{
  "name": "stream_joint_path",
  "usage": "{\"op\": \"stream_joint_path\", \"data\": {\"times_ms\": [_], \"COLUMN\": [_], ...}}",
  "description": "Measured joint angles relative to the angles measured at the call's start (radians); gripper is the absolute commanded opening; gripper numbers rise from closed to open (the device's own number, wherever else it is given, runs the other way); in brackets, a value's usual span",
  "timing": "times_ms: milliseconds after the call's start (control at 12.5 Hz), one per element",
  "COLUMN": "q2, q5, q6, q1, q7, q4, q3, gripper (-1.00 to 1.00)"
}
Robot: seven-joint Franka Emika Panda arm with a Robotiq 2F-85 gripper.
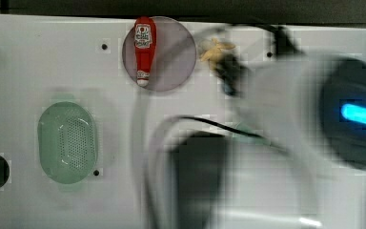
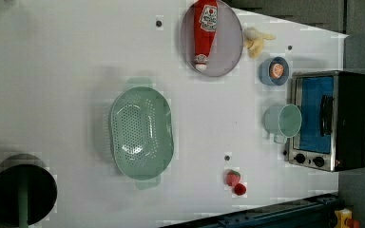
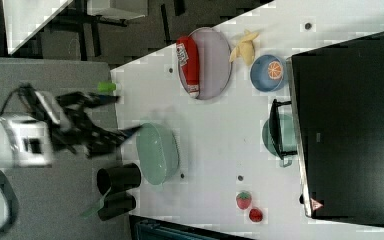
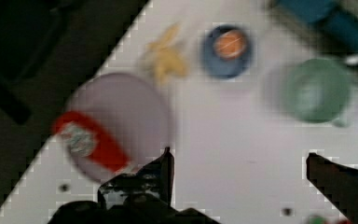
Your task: Drag strainer right to left.
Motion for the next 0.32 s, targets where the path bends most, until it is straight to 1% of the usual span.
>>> {"op": "stream_joint_path", "data": {"times_ms": [80, 160, 320], "q2": [-0.016, -0.034, -0.045], "q5": [0.007, -0.011, -0.057], "q6": [-0.026, -0.028, -0.069], "q1": [-0.025, -0.042, -0.051], "q7": [-0.057, -0.101, -0.138], "q4": [-0.014, -0.03, -0.025], "q3": [-0.05, -0.081, -0.107], "gripper": [1.0, 1.0, 1.0]}}
